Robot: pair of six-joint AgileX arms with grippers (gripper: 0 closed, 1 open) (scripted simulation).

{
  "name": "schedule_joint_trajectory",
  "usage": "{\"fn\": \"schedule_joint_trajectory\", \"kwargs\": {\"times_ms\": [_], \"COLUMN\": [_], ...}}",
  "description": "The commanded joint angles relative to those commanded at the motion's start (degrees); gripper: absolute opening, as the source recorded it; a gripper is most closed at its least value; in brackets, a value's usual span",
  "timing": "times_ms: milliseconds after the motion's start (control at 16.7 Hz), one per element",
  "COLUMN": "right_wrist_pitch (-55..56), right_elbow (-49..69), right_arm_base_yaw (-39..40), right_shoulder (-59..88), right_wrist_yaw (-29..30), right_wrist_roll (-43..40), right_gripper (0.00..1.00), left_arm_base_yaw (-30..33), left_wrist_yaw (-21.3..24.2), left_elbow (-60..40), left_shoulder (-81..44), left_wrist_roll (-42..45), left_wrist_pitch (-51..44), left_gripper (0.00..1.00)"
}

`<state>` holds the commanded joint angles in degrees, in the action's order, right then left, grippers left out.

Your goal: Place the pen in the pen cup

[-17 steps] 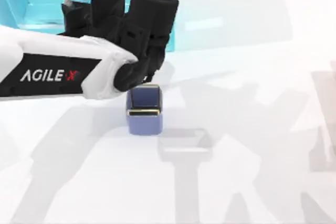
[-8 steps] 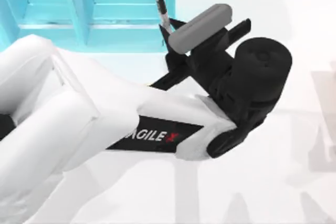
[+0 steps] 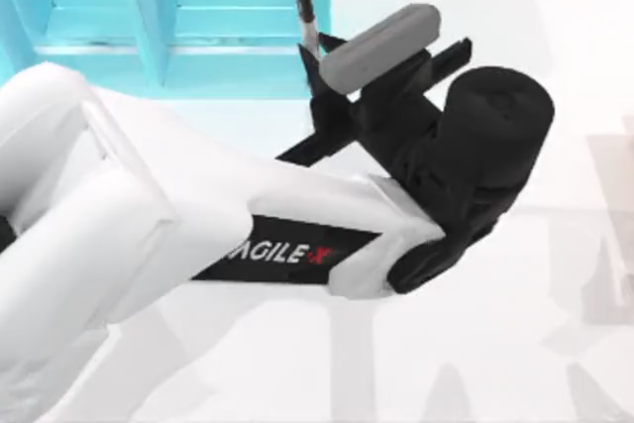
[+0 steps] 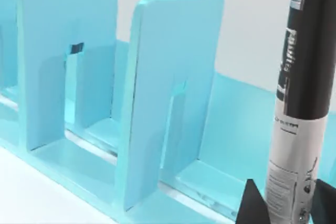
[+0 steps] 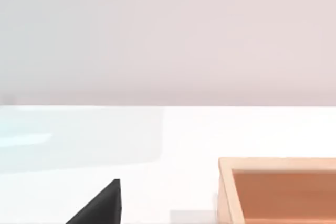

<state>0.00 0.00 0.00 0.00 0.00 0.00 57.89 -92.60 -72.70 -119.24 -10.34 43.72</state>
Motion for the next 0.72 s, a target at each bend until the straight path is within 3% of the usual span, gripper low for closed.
{"fn": "schedule_joint_trajectory", "kwargs": {"times_ms": [300, 540, 720], "right_wrist_pitch": [0.0, 0.0, 0.0], "right_elbow": [0.0, 0.0, 0.0], "right_arm_base_yaw": [0.0, 0.0, 0.0], "right_shoulder": [0.0, 0.0, 0.0], "right_wrist_yaw": [0.0, 0.0, 0.0], "right_wrist_roll": [0.0, 0.0, 0.0], "right_gripper": [1.0, 1.0, 1.0], "left_arm_base_yaw": [0.12, 0.14, 0.14], "left_wrist_yaw": [-3.11, -3.43, -3.43], "left_elbow": [4.21, 4.6, 4.6], "left_shoulder": [4.4, 4.8, 4.8], "left_wrist_roll": [-0.53, -0.59, -0.59], "left_wrist_pitch": [-7.81, -8.22, -8.22], "left_gripper": [0.0, 0.0, 0.23]}}
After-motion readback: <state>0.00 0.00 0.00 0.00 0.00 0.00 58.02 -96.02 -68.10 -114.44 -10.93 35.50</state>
